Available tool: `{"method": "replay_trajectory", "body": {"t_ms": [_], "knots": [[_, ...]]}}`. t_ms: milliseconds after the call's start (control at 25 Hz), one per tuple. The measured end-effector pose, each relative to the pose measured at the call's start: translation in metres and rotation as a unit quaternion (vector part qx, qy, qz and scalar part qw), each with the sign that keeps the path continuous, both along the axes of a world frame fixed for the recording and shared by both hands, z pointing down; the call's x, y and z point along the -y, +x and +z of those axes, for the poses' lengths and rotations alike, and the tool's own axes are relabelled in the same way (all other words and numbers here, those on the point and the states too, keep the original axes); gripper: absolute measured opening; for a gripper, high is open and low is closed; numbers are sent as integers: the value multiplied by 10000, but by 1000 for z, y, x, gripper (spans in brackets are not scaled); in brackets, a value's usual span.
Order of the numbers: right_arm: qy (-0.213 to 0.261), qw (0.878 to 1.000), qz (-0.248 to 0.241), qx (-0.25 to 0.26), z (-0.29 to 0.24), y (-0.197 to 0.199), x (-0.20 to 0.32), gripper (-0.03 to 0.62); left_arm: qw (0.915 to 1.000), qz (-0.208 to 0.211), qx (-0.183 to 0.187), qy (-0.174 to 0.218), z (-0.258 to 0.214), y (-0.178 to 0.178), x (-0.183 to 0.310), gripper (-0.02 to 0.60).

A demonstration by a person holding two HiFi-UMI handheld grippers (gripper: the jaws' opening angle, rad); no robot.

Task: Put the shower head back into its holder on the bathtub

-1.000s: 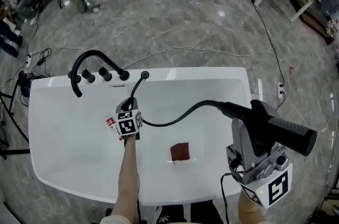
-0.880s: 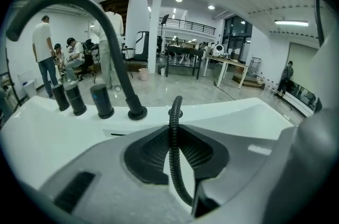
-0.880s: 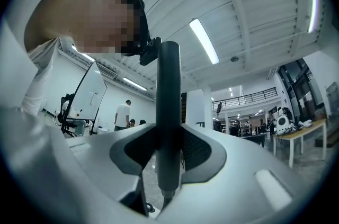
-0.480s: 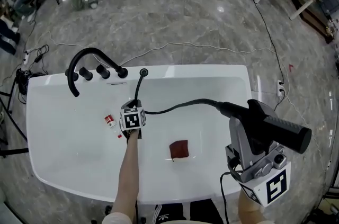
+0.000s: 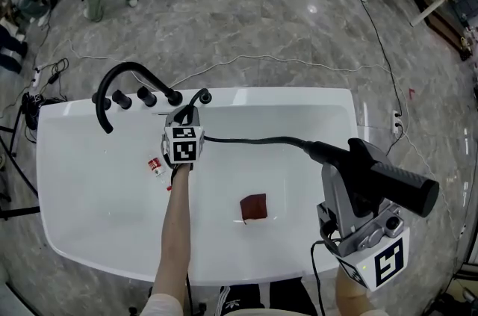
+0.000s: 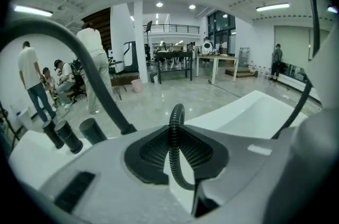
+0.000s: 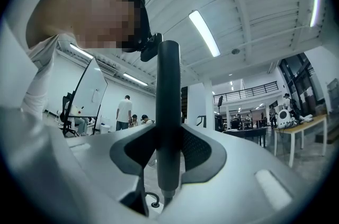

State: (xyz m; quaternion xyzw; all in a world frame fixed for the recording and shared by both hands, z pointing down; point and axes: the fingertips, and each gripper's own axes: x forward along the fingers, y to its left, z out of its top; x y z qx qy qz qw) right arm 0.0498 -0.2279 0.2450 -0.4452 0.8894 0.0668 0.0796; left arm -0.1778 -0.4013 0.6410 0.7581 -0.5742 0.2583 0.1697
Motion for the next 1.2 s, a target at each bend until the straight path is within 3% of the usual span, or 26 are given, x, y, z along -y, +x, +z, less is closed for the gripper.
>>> {"method": "replay_trajectory", "body": {"t_ms": [200, 400, 720, 1040, 1200], "knots": [[23, 9999, 99, -53, 0, 2, 2, 138, 9925, 331, -859, 803, -21, 25, 3, 57], [-10, 9999, 118, -50, 5, 2, 5, 138, 9822, 267, -1466, 1145, -27, 34, 4, 58], [-210, 9997, 126, -61, 22, 0, 15, 138, 9903, 101, -978, 979, -24, 26, 41, 57], [-257, 9993, 180, 178, 23, 3, 26, 138, 9836, 342, -1322, 1181, -13, 27, -4, 61], [-117, 9997, 98, 212, 14, -2, 24, 138, 9778, 650, -1312, 1498, -17, 37, -26, 132]]}}
